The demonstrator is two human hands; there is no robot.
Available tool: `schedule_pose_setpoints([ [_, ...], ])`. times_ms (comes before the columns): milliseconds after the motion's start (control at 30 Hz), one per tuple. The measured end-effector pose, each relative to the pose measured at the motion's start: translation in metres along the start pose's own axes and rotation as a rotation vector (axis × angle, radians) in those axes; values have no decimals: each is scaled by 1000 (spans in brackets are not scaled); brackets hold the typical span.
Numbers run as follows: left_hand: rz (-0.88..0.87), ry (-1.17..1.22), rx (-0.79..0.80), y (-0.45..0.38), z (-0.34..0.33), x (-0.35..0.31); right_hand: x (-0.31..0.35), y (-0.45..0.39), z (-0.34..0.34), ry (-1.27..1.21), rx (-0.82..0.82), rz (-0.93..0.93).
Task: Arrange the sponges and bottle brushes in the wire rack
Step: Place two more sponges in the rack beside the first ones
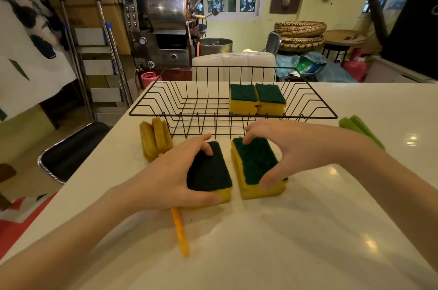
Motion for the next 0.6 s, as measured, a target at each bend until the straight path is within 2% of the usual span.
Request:
schedule_pose_setpoints([
  [300,111,-166,194,-14,10,-9,-3,-8,-16,-52,72,-4],
  [467,39,-206,178,-26,9,-14,0,-6,-9,0,28,14],
  [600,-66,-82,158,-28,23,-27,-1,6,15,-4,-98,51],
])
Point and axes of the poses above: each hand's wrist, its own y-axis away from the middle knuckle, its own z-axis out of the back of the hand, x = y × z, the point moved 6 cm from there along -y, towards the middle knuckle, and after that the axes turned 14 degrees about y, right-handed, at the moved point
